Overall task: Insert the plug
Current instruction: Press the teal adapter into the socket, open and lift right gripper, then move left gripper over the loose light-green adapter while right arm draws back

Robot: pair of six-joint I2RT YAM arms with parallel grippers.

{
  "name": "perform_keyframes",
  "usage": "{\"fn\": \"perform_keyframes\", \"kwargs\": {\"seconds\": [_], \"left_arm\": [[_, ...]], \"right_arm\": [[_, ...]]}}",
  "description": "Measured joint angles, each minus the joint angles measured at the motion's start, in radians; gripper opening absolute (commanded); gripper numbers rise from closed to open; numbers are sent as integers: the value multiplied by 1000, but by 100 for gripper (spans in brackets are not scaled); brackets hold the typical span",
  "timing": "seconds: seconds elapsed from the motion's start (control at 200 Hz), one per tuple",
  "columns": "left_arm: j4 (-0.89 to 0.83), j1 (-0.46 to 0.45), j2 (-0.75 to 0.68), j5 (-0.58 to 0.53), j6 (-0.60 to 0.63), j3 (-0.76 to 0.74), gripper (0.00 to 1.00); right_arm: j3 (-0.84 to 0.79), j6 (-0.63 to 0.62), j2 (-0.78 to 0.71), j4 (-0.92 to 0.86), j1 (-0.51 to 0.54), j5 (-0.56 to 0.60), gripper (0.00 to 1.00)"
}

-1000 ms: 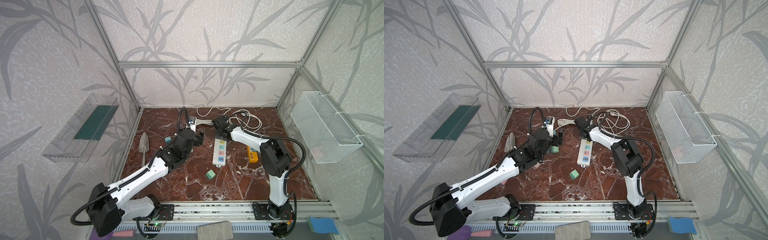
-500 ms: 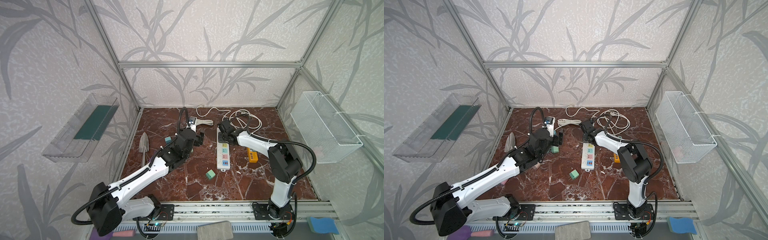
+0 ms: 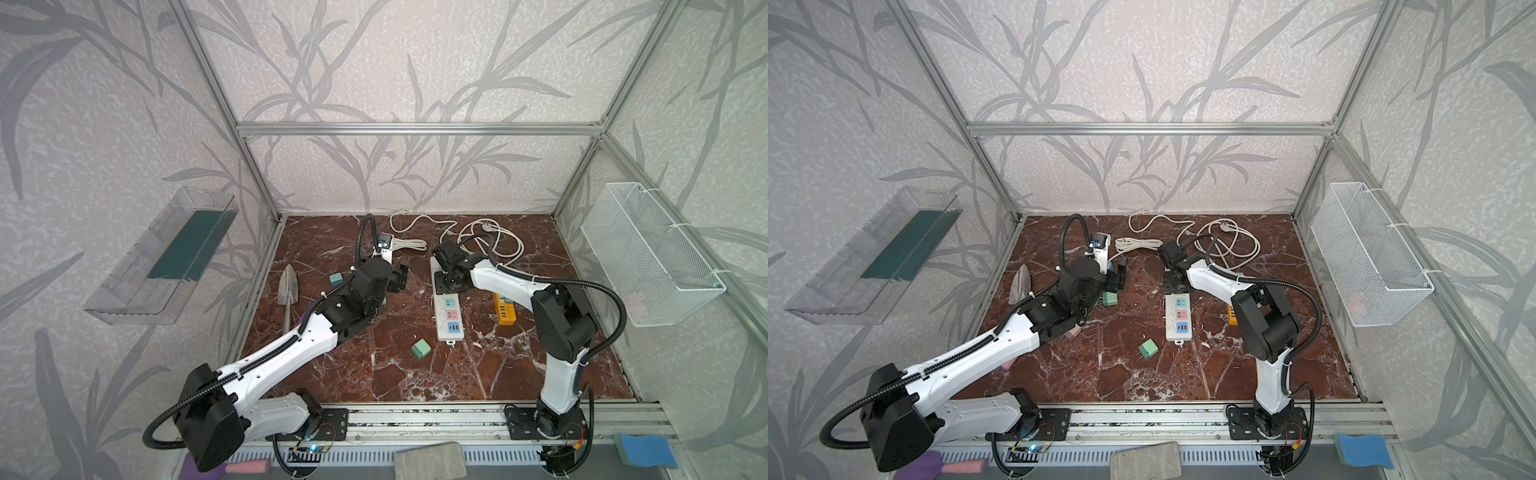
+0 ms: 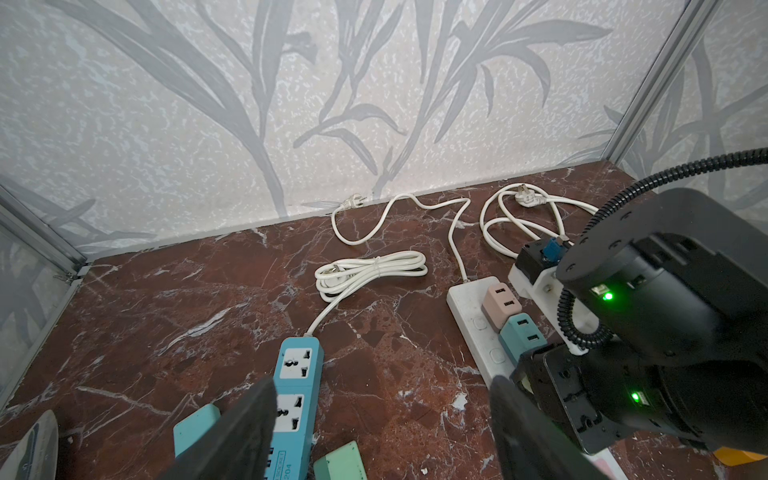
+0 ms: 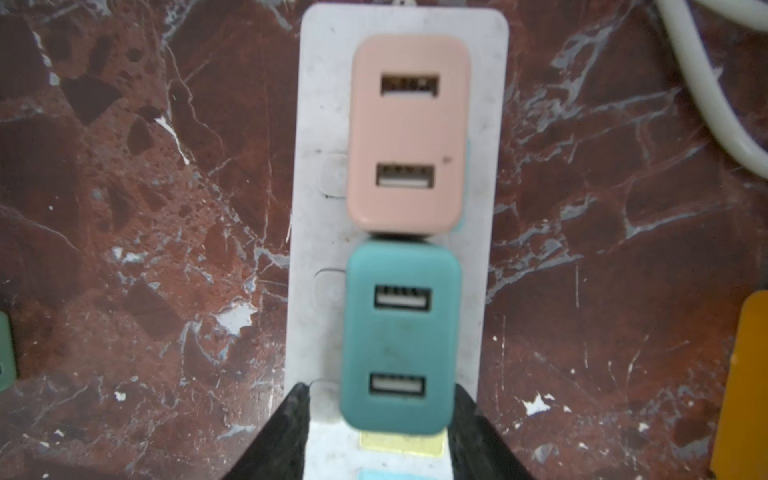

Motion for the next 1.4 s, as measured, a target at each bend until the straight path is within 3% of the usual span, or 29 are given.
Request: {"fn": "perform_keyframes", "kwargs": {"seconds": [0.295, 0.61, 0.83, 1.4], "left_arm": [[0, 1, 0, 1, 0, -1, 80], [1, 1, 6, 2, 0, -1, 80], [1, 1, 24, 2, 2, -1, 80], [-12, 1, 82, 19, 19, 3, 78]], "right_arm": [[42, -13, -82, -19, -21, 0, 55], [131, -48, -22, -21, -104, -21, 54], [116, -45, 23, -3, -111, -54, 53], [48, -63, -114, 9, -111, -95, 55]]}}
